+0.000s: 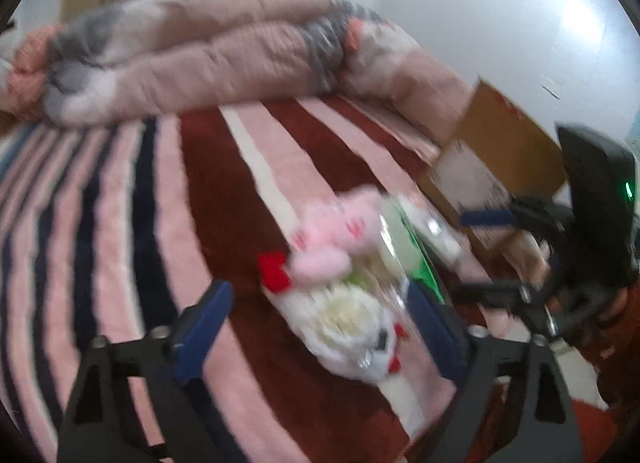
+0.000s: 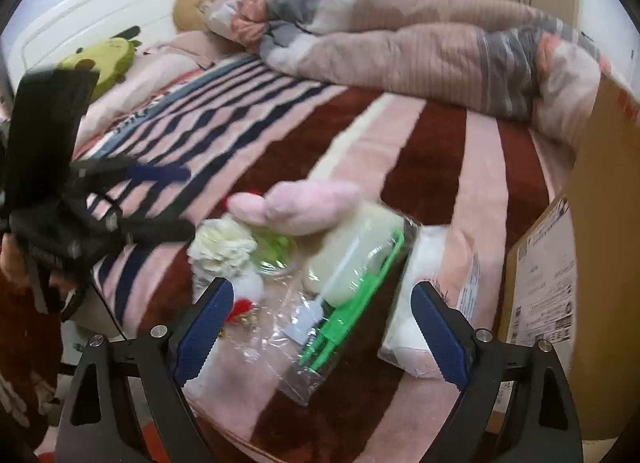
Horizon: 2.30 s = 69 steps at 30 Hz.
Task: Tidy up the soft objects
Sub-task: 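Grasp the white flower with the left gripper while the right gripper grasps the Hello Kitty plush, then lower the flower and Hello Kitty plush into the box and open both grippers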
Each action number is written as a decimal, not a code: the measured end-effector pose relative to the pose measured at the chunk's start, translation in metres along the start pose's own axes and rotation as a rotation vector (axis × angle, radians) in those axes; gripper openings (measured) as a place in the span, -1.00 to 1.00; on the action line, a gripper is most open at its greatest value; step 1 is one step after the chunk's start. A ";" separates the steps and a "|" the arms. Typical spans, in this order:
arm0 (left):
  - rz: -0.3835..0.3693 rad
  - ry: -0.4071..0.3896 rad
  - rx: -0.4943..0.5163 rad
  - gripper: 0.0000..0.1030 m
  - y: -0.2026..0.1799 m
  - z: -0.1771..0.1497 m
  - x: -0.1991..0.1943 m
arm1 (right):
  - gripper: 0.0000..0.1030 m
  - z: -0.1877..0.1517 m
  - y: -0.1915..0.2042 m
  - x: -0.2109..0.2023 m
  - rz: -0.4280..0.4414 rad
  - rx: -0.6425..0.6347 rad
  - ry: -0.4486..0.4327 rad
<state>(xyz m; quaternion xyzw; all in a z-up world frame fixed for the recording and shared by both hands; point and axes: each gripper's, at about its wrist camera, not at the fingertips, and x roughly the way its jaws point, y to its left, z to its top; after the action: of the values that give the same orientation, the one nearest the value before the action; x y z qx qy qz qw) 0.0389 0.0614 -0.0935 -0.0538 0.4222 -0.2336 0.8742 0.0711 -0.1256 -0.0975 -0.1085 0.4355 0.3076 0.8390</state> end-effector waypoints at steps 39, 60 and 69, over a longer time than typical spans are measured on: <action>-0.030 0.108 -0.073 -0.61 0.025 -0.034 0.011 | 0.22 0.002 0.071 0.071 0.137 -0.190 0.154; 0.115 -0.082 -0.018 -0.64 -0.001 0.022 -0.078 | -0.14 0.036 0.063 -0.056 0.159 -0.155 -0.131; 0.046 -0.209 0.102 -0.64 -0.096 0.100 -0.096 | -0.14 0.030 -0.021 -0.155 0.048 -0.015 -0.339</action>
<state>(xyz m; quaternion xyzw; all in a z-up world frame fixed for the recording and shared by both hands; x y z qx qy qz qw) 0.0296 0.0100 0.0667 -0.0234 0.3175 -0.2281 0.9201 0.0365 -0.1937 0.0422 -0.0511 0.2881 0.3447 0.8920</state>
